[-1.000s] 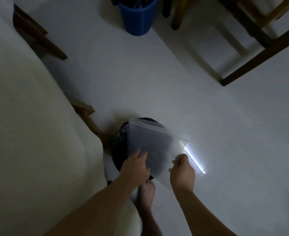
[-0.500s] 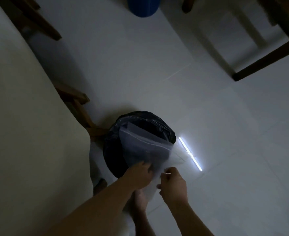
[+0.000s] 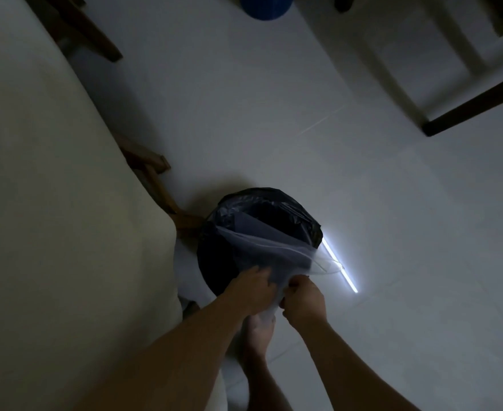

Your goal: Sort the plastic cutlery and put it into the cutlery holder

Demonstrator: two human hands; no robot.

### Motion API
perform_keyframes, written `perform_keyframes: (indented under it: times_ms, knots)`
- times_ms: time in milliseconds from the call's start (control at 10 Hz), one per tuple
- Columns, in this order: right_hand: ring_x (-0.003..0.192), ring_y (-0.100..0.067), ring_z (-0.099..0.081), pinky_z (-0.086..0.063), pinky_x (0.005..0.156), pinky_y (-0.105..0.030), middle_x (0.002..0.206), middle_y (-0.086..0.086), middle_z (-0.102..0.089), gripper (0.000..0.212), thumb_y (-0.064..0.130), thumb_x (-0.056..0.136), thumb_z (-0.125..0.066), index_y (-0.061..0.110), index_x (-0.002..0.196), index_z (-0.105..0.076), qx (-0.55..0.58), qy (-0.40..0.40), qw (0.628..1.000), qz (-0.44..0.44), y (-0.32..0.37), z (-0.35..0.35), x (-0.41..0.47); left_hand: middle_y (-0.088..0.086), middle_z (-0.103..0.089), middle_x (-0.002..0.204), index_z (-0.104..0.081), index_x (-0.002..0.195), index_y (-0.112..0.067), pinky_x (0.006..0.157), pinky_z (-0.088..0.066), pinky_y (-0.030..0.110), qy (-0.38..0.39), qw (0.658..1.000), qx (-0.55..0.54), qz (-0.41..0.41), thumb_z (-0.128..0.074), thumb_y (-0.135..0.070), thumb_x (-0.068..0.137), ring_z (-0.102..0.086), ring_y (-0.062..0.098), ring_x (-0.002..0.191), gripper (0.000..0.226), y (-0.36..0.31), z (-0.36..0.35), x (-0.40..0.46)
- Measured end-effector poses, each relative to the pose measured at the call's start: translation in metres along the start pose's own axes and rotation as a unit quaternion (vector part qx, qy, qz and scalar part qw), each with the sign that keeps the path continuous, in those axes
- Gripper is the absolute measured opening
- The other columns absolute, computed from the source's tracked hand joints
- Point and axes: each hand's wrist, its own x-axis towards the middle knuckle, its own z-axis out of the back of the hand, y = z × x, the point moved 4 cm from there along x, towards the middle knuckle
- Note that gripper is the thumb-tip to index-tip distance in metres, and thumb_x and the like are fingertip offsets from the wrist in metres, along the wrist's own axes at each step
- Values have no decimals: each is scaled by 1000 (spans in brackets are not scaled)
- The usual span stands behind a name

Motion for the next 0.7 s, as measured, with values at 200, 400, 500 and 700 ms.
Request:
perform_keyframes:
  times_ms: [200,400,500,700]
  knots:
    - [103,-26,-65,-54,90,-33,115,-10,-65,23,19,98,-48,10,116,-58,-160,28,987,17,11,4,-9,12,-48,144,-45,141,-13,104,-42,39,11,996,86,17,-28,-42,89,-48,30,128,62,-3,9,-11]
    - [106,-25,-63,-50,82,-28,120,-10,-63,29,18,96,-46,8,122,-55,-210,-16,978,12,24,26,-33,13,-52,138,-48,135,-11,103,-42,42,9,997,81,12,-37,-35,96,-50,31,124,47,-27,38,-30]
    - [116,-26,-58,-49,95,-30,130,-14,-56,42,16,95,-47,3,136,-45,-237,-9,971,44,44,44,-52,11,-47,145,-46,138,-11,108,-38,41,8,995,95,0,-37,-31,99,-45,29,130,45,-52,69,-52]
    - [129,-33,-45,-42,103,-36,141,-17,-46,48,21,97,-46,5,141,-37,-339,-11,927,160,110,92,-126,14,-59,110,-52,93,-10,84,-45,37,-44,993,110,-21,-36,-31,98,-56,27,96,26,-97,156,-127]
